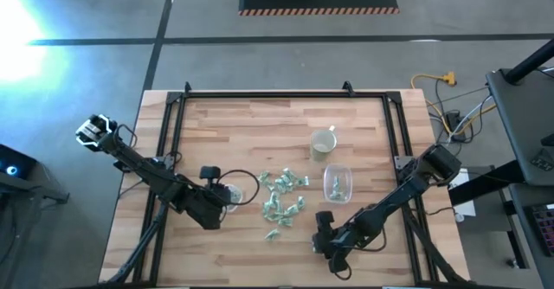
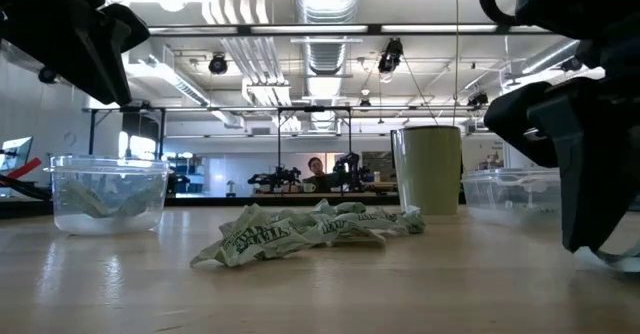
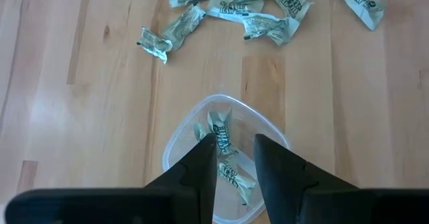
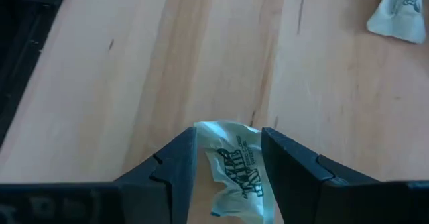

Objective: Pick and place Stevia / Truvia into bins
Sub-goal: Put the stevia packet into the right transparent container, then put the stevia packet into the left transparent container

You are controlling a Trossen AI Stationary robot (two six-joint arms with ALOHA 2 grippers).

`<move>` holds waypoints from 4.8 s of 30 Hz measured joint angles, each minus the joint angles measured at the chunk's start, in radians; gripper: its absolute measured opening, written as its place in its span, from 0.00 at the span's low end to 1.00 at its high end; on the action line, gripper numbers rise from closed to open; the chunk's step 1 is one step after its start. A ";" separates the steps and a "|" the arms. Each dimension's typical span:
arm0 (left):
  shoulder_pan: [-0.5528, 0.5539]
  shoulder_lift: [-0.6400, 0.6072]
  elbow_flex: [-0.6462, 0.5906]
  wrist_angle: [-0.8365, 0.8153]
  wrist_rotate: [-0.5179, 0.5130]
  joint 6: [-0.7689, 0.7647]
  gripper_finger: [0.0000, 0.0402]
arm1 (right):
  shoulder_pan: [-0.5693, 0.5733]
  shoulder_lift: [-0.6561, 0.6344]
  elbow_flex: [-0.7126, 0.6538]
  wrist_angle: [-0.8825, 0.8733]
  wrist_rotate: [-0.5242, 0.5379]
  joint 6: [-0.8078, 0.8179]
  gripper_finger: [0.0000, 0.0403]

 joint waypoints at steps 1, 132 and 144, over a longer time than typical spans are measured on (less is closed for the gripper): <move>0.000 0.000 0.000 0.000 0.000 0.000 0.21 | 0.000 0.000 0.000 -0.001 0.000 -0.001 0.39; 0.009 0.517 0.194 0.648 0.132 0.607 0.21 | -0.067 -0.383 0.054 -0.699 0.271 0.282 0.23; 0.035 0.546 0.191 0.644 0.132 0.489 0.21 | -0.066 -0.383 0.054 -0.692 0.272 0.281 0.20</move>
